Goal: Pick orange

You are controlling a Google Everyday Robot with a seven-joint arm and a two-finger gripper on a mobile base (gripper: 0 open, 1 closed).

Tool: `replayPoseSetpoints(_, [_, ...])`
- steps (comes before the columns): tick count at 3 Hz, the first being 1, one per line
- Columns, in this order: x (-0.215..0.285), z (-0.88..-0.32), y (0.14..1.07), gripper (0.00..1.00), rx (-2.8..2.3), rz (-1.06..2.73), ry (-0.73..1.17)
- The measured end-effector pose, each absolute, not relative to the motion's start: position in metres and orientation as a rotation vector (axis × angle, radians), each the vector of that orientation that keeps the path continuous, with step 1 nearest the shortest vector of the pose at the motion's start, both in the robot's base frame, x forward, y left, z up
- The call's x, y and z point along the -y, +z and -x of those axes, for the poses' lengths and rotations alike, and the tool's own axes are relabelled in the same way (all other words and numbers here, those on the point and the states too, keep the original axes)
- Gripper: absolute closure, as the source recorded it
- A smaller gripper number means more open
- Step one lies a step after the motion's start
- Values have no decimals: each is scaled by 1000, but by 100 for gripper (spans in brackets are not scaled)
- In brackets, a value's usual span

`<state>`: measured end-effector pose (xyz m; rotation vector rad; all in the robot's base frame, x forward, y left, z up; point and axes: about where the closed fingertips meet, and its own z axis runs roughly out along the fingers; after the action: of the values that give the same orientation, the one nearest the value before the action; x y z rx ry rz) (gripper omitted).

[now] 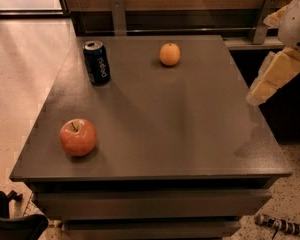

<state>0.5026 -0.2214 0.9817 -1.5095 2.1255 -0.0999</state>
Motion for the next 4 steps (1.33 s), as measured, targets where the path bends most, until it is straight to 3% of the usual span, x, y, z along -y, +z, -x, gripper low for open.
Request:
replayPoseSetpoints(2, [212,-603,965,0,-1920,1205,54])
replayPoseSetpoints(4, [180,-663,943,0,-1747,980,225])
